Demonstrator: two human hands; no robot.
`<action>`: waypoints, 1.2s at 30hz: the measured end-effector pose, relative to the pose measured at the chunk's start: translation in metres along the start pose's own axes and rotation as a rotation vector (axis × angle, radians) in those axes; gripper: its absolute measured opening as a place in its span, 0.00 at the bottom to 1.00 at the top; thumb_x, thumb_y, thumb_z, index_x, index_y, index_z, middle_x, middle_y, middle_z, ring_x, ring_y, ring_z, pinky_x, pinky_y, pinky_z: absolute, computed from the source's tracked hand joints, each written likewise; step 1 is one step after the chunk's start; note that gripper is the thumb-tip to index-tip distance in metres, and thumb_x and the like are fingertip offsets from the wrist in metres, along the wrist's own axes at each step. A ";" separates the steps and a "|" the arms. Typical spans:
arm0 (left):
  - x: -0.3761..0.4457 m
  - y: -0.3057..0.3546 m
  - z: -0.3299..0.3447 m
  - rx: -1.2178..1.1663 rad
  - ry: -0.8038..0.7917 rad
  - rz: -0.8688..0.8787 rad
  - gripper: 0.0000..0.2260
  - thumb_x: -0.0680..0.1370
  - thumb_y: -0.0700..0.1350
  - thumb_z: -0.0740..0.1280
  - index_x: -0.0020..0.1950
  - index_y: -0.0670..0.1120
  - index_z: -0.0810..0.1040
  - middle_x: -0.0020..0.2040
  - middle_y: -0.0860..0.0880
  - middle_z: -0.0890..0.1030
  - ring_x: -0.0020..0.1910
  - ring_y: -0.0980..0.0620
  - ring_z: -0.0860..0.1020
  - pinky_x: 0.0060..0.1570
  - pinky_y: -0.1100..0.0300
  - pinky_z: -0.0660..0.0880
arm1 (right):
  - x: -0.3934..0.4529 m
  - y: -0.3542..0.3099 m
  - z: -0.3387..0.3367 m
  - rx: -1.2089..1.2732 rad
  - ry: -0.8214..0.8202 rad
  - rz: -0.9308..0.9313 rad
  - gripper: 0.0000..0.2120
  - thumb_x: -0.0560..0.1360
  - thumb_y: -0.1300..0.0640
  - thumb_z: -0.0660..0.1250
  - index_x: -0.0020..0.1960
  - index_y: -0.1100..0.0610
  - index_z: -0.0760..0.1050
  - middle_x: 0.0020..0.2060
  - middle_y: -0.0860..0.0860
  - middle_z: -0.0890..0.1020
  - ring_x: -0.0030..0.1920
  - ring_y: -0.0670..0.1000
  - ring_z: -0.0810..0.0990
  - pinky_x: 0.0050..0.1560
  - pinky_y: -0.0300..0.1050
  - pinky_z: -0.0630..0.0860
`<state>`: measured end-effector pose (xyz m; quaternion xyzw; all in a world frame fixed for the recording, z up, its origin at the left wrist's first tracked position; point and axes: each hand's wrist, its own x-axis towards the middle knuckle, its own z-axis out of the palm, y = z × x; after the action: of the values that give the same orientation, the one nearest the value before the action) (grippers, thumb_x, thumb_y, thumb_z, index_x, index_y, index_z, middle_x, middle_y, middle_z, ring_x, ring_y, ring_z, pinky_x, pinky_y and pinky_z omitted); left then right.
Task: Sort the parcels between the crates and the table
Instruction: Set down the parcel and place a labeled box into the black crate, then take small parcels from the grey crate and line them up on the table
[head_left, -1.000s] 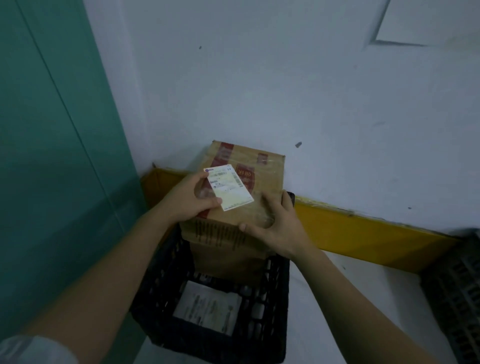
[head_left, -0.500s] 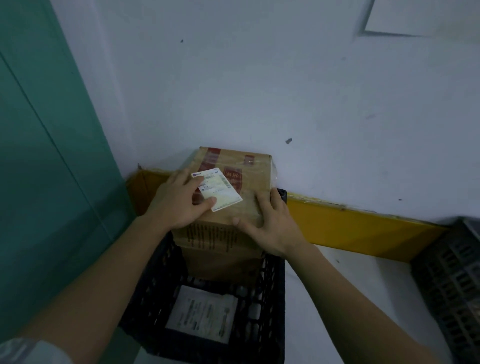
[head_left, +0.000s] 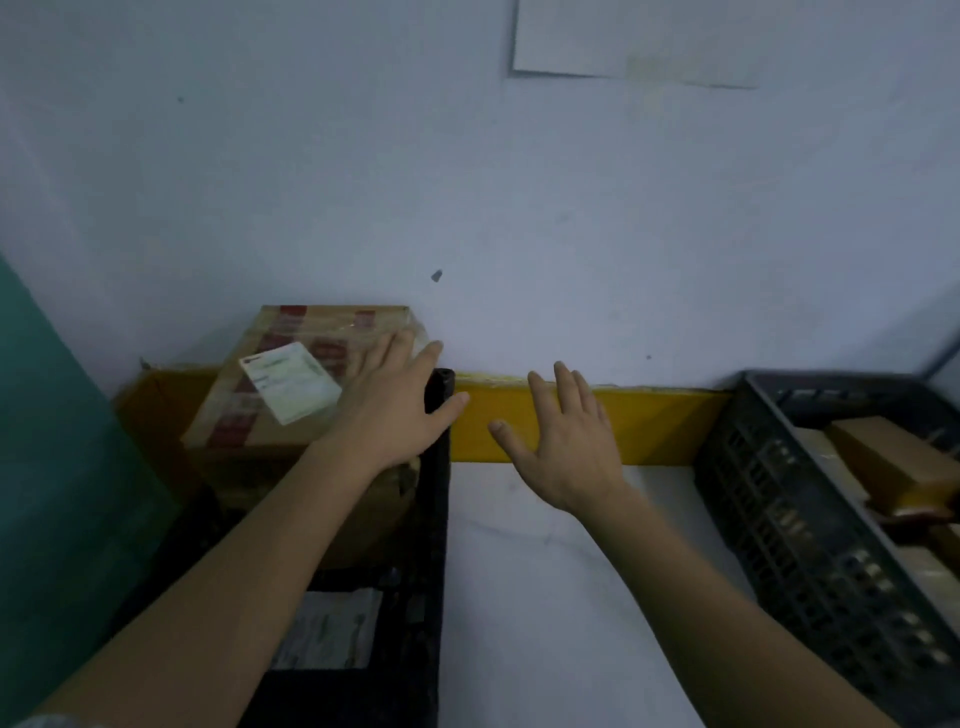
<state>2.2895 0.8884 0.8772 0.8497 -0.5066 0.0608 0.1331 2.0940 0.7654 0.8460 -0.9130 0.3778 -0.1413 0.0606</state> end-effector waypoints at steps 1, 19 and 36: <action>0.000 0.019 0.004 -0.015 -0.010 0.014 0.40 0.80 0.75 0.49 0.86 0.55 0.55 0.88 0.45 0.51 0.86 0.43 0.49 0.83 0.39 0.49 | -0.007 0.016 -0.006 -0.014 0.003 0.019 0.44 0.81 0.23 0.47 0.88 0.49 0.51 0.88 0.55 0.48 0.88 0.58 0.45 0.85 0.62 0.50; -0.004 0.365 0.094 -0.127 -0.120 0.274 0.40 0.80 0.75 0.49 0.87 0.54 0.54 0.88 0.46 0.52 0.86 0.43 0.50 0.83 0.40 0.51 | -0.139 0.337 -0.089 -0.081 -0.001 0.319 0.43 0.82 0.25 0.50 0.88 0.49 0.50 0.87 0.56 0.55 0.87 0.61 0.50 0.85 0.64 0.53; 0.015 0.526 0.202 -0.279 -0.279 0.523 0.32 0.84 0.66 0.57 0.84 0.52 0.59 0.83 0.46 0.63 0.83 0.42 0.59 0.82 0.41 0.58 | -0.188 0.538 -0.076 -0.122 -0.142 0.684 0.48 0.74 0.18 0.54 0.86 0.42 0.48 0.87 0.55 0.54 0.86 0.63 0.55 0.83 0.68 0.55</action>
<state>1.8285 0.5805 0.7742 0.6643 -0.7246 -0.0940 0.1576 1.5822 0.5176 0.7613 -0.7430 0.6644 -0.0259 0.0761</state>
